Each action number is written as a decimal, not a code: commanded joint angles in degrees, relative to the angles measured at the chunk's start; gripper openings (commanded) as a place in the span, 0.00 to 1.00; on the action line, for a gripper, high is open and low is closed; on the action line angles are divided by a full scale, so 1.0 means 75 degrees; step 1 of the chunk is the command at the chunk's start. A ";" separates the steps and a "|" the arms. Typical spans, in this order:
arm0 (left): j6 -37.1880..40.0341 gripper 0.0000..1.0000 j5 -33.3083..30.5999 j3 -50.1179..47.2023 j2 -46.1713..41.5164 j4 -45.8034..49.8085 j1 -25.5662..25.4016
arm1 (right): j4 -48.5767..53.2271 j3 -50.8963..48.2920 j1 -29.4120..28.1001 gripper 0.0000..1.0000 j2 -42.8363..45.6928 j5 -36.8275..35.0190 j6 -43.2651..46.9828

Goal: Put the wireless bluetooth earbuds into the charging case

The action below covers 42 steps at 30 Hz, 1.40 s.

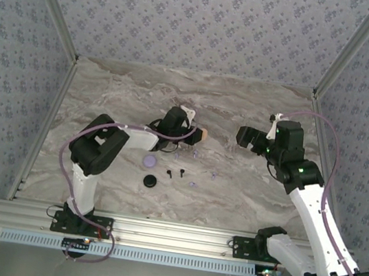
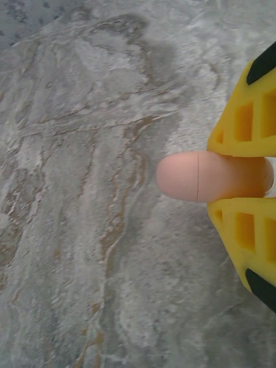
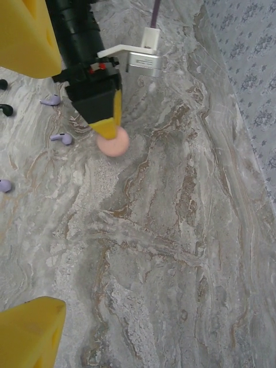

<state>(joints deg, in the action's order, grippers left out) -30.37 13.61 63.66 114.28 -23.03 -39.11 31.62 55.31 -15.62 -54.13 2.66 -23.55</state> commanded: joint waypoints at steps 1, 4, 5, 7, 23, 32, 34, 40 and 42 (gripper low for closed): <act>-0.0581 0.01 -0.0160 0.0441 0.0447 -0.0121 0.0116 | 0.0062 -0.0074 0.0054 1.00 -0.0002 0.0082 -0.0088; -0.0856 0.06 -0.0161 0.0644 0.0770 -0.0053 0.0182 | 0.0077 -0.0081 0.0067 1.00 0.0032 0.0061 -0.0093; -0.0918 0.08 -0.0191 0.0672 0.0842 -0.0035 0.0198 | 0.0063 -0.0092 0.0074 1.00 0.0047 0.0056 -0.0104; -0.0974 0.11 -0.0228 0.0679 0.0911 -0.0035 0.0222 | 0.0062 -0.0087 0.0071 1.00 0.0083 0.0056 -0.0097; -0.0301 0.56 -0.0724 0.0026 -0.0603 0.0349 0.0624 | 0.0337 0.0165 0.0056 1.00 -0.0118 0.0586 0.0691; 0.0187 0.72 -0.1260 -0.1475 -0.3406 0.0734 0.1219 | 0.0247 0.0860 -0.1109 1.00 -0.1496 0.0993 0.3372; 0.0151 0.75 -0.1399 -0.1823 -0.4055 0.0992 0.1440 | 0.0161 0.1102 -0.1507 1.00 -0.1962 0.1089 0.4343; -0.0473 0.81 -0.1402 -0.2878 -0.5803 0.1812 0.2449 | 0.0062 0.1799 -0.2404 1.00 -0.3564 0.2209 0.8579; -0.0611 0.82 -0.1433 -0.3210 -0.6389 0.2084 0.2770 | 0.0130 0.2365 -0.2475 1.00 -0.4239 0.2405 0.9684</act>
<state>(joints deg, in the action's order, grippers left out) -32.64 3.75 42.06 70.91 -12.64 -20.60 32.08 68.36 -33.50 -81.36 15.86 29.06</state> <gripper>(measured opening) 0.813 0.998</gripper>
